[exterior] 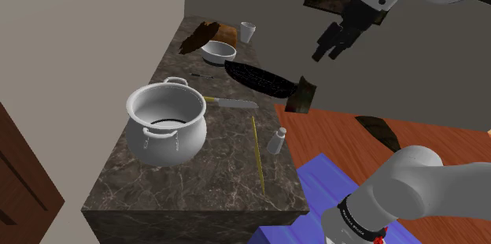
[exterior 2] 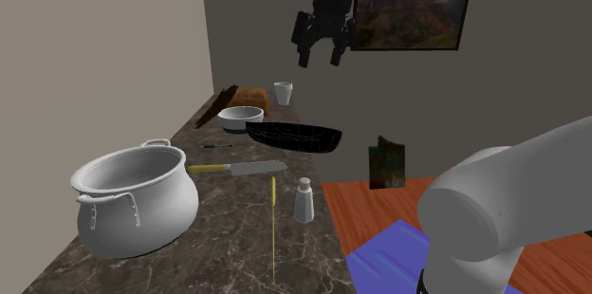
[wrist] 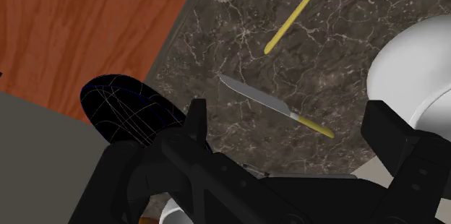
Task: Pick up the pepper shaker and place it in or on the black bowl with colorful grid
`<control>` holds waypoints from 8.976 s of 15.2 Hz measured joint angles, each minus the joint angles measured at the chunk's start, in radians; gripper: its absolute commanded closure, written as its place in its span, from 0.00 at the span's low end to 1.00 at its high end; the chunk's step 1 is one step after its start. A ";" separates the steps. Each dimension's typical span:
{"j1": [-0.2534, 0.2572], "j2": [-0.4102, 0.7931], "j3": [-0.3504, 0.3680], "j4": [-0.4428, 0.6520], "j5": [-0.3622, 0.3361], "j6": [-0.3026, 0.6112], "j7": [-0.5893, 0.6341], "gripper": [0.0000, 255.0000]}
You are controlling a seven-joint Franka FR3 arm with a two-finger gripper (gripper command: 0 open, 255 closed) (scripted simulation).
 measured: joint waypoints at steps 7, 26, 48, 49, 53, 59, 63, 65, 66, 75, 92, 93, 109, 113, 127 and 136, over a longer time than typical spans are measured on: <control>-0.001 -0.050 0.028 -0.183 0.026 0.118 0.046 0.00; 0.040 0.058 0.154 -0.643 0.159 0.647 0.171 0.00; 0.039 0.079 0.158 -0.635 0.160 0.662 0.174 1.00; 0.038 0.073 0.157 -0.624 0.157 0.645 0.175 1.00; 0.033 0.030 0.147 -0.595 0.146 0.573 0.176 1.00; 0.025 -0.010 0.134 -0.534 0.131 0.472 0.180 1.00; 0.022 -0.024 0.129 -0.491 0.123 0.414 0.185 1.00; 0.020 -0.030 0.125 -0.464 0.118 0.383 0.186 1.00; 0.018 -0.031 0.123 -0.453 0.116 0.370 0.186 1.00; 0.009 -0.039 0.107 -0.334 0.098 0.244 0.192 1.00; -0.082 0.427 -0.019 0.085 0.014 0.277 0.038 1.00; -0.086 0.467 -0.026 0.116 0.012 0.286 0.028 1.00; -0.162 1.109 -0.111 0.929 0.038 0.103 -0.118 1.00; -0.182 1.252 -0.115 1.129 0.049 0.044 -0.134 1.00; -0.181 1.239 -0.115 0.924 0.054 0.234 -0.157 1.00; -0.178 1.241 -0.114 0.845 0.057 0.315 -0.163 1.00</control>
